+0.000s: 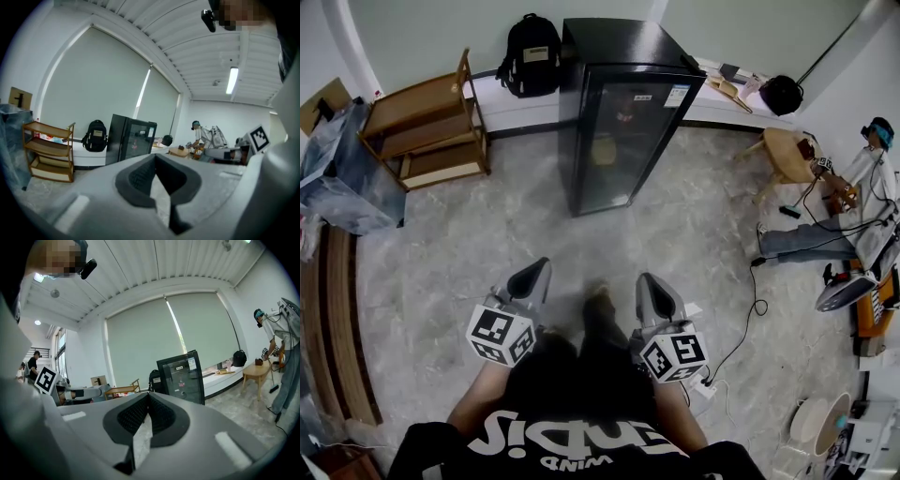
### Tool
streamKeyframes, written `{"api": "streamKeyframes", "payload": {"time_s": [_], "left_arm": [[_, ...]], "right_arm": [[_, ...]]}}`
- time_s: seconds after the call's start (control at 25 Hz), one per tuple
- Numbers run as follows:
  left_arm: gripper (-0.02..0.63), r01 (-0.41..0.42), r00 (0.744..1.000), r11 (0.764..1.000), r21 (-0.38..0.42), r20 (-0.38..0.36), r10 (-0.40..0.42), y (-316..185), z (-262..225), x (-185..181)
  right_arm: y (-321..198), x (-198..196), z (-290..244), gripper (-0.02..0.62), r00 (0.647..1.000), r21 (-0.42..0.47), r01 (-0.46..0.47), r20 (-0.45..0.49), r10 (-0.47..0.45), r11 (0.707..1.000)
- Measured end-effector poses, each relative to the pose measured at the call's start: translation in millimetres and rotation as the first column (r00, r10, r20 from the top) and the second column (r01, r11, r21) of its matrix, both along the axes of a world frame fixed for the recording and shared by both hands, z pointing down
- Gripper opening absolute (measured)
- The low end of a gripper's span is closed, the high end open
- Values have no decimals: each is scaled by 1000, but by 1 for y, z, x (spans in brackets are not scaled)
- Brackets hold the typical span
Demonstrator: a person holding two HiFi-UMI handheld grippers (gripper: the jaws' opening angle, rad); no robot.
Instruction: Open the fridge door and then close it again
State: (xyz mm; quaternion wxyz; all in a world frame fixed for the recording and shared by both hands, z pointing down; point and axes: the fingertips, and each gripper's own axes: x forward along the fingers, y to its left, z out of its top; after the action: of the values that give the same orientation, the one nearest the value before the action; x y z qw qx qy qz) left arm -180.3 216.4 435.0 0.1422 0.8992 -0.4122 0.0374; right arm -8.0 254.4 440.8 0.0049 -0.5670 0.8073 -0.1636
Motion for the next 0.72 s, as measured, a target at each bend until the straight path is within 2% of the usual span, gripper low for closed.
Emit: {"api": "streamKeyframes", "payload": {"time_s": [0.36,0.72], "left_arm": [[0,8,1000,1000,3,-11,-8,-59,5,13],[0,28,1000,1000,5,-10,-28,-155,-7,35]], "right_arm": [[-57,12,14,-3,1000,-14,1,9,-1,1000],[-160,44,6,-3,1000,-12,5,8,-5,1000]]}}
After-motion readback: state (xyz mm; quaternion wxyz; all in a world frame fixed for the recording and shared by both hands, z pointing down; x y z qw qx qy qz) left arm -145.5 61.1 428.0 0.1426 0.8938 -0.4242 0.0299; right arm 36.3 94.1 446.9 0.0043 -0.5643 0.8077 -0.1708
